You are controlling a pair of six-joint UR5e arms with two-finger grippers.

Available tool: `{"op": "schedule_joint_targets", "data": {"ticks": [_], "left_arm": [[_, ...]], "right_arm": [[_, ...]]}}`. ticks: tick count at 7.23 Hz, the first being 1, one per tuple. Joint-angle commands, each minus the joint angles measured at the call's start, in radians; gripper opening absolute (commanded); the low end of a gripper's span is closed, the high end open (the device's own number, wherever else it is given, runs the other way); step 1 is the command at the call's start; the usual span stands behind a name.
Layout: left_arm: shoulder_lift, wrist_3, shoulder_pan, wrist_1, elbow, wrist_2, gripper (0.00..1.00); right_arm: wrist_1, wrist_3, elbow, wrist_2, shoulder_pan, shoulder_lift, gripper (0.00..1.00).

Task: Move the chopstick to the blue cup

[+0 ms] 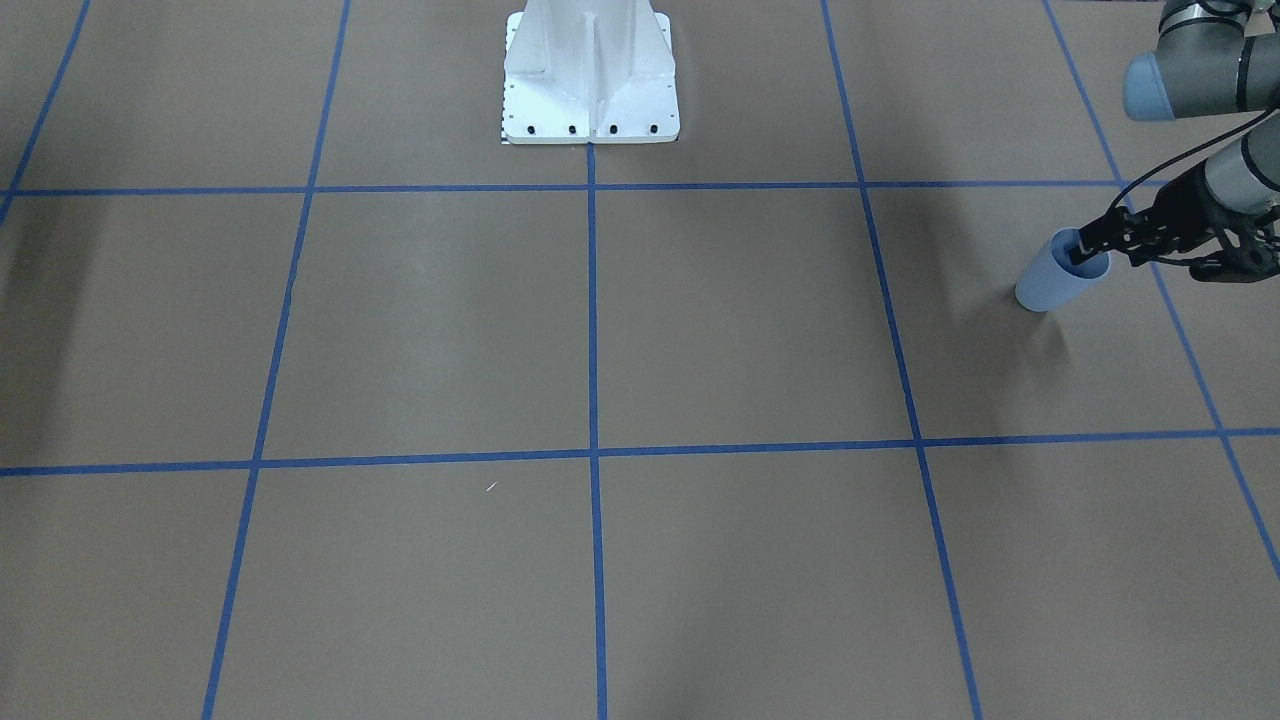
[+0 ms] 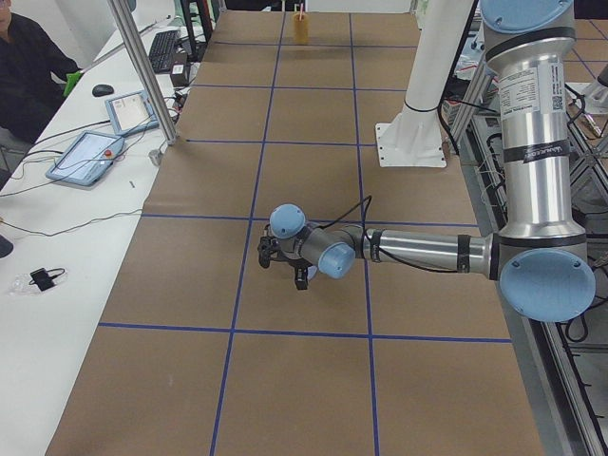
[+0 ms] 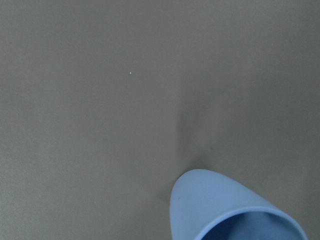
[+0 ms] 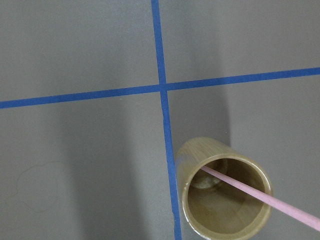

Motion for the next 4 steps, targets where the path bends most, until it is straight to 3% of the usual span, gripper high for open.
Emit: {"op": "schedule_joint_targets", "data": {"ticks": [1,2,4], "left_arm": [[0.000,-0.005,0.004,-0.003,0.008,0.000,0.38],[-0.005,-0.011,0.002,-0.002,0.007,0.000,0.05],[-0.008,-0.024,0.004,-0.003,0.002,-0.003,0.00]], "right_arm": [[0.000,-0.002,-0.008,0.000,0.002,0.000,1.00],[0.000,-0.003,-0.008,0.000,0.000,0.002,1.00],[0.001,-0.007,-0.009,0.000,0.002,0.000,1.00]]}}
